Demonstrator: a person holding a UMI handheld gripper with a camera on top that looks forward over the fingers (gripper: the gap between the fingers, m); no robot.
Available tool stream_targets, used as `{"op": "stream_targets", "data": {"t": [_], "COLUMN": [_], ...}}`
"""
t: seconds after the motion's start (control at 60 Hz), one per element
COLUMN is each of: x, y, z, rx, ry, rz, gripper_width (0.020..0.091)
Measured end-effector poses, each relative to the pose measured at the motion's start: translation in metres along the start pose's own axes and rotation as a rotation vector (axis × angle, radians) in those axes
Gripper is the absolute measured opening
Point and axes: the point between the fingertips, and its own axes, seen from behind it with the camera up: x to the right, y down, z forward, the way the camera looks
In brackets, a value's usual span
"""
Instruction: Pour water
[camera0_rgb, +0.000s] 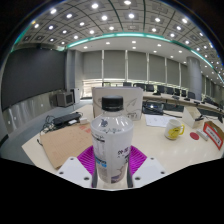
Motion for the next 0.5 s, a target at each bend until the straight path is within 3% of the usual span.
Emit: {"op": "stream_targets", "data": {"t": [0.267,0.5], "x": [0.038,0.103], "y": [-0.116,-0.184], "z": [0.036,0.094], "rx": [0.118,0.152], "ry": [-0.112,-0.291], "rz": [0.491,1.198], "gripper_width": [0.0399,0.0398]}}
